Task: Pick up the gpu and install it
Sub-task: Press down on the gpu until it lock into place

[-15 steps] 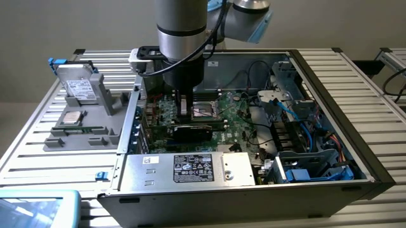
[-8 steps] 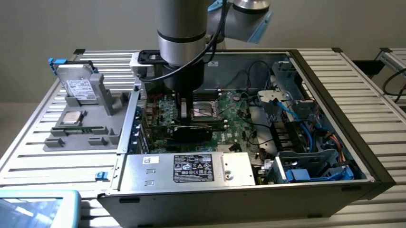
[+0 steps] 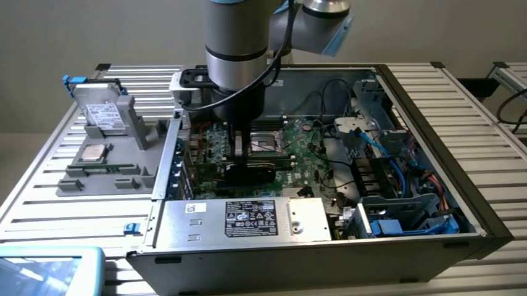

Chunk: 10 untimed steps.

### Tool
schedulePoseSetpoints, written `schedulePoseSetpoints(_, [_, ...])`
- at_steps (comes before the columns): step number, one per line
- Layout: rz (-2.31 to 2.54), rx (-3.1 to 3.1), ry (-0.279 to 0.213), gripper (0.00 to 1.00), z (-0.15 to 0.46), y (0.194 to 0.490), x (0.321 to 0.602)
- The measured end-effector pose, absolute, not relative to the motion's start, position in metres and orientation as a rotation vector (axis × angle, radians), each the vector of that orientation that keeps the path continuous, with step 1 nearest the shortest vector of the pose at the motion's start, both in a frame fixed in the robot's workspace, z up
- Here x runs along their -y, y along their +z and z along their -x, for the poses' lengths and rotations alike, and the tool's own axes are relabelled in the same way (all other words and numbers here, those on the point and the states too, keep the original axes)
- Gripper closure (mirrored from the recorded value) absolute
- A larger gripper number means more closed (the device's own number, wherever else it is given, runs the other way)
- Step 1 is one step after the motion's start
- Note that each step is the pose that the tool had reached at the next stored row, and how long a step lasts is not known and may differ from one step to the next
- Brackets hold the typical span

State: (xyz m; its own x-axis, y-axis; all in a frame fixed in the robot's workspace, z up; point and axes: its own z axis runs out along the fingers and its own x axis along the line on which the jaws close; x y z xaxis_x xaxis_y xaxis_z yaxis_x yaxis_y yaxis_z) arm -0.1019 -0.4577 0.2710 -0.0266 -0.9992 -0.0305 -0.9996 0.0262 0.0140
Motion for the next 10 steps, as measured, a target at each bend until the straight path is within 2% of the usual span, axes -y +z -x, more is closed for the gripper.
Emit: schedulePoseSetpoints(10, [2.187,-2.246,0.061,0.88,0.102,0.2682,0.4576])
